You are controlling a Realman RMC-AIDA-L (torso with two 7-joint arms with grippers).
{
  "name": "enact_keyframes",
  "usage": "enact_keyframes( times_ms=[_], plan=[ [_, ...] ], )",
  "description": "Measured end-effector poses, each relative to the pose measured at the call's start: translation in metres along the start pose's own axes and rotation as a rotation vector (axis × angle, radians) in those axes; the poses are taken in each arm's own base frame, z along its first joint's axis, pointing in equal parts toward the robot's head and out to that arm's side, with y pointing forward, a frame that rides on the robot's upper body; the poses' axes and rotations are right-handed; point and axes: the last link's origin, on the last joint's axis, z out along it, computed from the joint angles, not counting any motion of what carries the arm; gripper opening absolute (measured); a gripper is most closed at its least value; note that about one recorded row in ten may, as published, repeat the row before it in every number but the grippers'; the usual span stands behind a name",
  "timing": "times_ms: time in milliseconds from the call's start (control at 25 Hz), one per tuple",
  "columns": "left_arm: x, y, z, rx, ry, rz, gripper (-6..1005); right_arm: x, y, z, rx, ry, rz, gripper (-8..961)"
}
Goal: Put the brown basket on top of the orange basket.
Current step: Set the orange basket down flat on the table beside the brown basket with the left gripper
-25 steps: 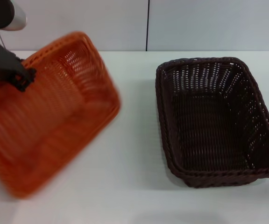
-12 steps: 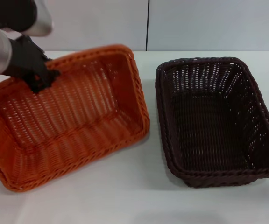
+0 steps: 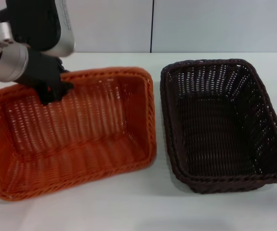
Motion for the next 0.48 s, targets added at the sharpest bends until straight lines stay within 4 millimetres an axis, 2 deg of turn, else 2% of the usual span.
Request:
enact_keyframes(
  times_ms=[360, 480],
  plan=[
    [0.006, 0.002, 0.005, -0.03, 0.028, 0.081, 171, 0.0, 0.001, 0.0, -0.004, -0.001, 0.003, 757],
    [0.008, 0.0, 0.013, -0.038, 0.062, 0.081, 171, 0.0, 0.004, 0.001, -0.014, 0.0, 0.005, 757]
  ],
)
